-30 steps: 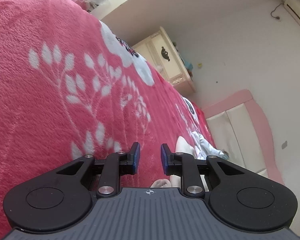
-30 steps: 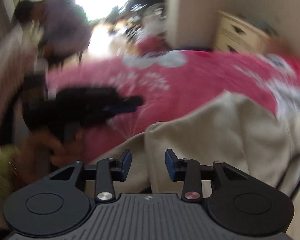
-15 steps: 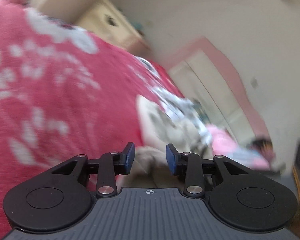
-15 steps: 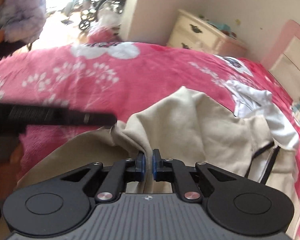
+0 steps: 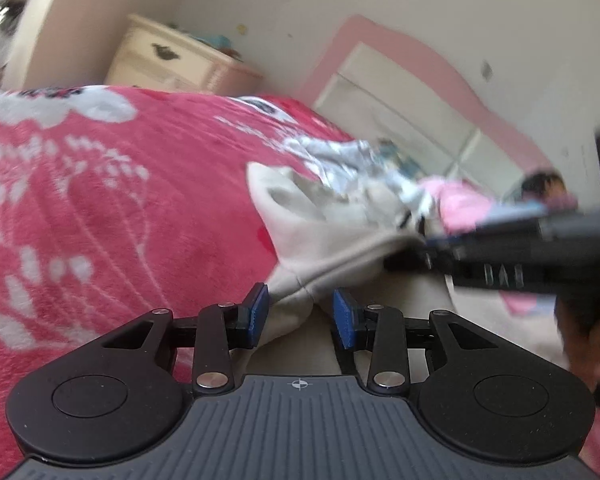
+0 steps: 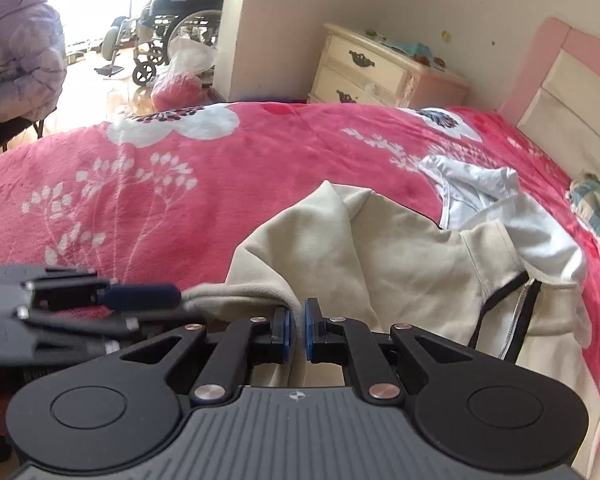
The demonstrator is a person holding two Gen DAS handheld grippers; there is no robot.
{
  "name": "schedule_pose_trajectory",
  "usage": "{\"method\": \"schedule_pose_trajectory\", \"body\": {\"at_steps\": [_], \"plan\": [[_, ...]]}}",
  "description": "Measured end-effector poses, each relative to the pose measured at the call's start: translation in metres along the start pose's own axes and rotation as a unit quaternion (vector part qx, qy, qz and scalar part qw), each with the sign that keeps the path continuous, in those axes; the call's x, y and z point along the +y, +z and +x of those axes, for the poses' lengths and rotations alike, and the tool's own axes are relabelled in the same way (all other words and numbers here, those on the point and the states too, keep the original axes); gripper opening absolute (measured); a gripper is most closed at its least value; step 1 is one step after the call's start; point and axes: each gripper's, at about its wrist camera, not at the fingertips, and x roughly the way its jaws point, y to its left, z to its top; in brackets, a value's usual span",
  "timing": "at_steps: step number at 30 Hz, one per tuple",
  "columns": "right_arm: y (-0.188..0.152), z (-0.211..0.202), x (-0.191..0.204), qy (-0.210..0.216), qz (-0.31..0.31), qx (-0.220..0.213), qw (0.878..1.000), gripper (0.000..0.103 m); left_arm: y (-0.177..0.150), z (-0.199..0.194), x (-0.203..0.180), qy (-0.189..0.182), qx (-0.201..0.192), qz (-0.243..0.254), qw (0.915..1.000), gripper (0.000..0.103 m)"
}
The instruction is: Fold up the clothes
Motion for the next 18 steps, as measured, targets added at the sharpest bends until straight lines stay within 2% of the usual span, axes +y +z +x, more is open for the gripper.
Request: {"method": "schedule_pose_trajectory", "body": {"at_steps": [6,11,15,18], "plan": [[-0.001,-0.002,0.001,0.013,0.005,0.001,1.000,0.008,-0.004,0.003,-0.008,0.041,0.002,0.034,0.9986,0.035],[-0.003,-0.010,0.016,0.023,-0.018,-0.005,1.000,0.008,-0.004,0.009,-0.018,0.121,-0.002,0.060,0.9909,0.036],[-0.008,-0.014,0.031,0.032,-0.037,-0.007,0.999,0.008,-0.001,0.006,-0.014,0.151,-0.022,0.039,0.9876,0.036],[-0.011,-0.013,0.041,0.043,-0.045,-0.002,0.998,0.009,0.000,0.005,-0.004,0.152,-0.028,0.003,0.9879,0.034]]}}
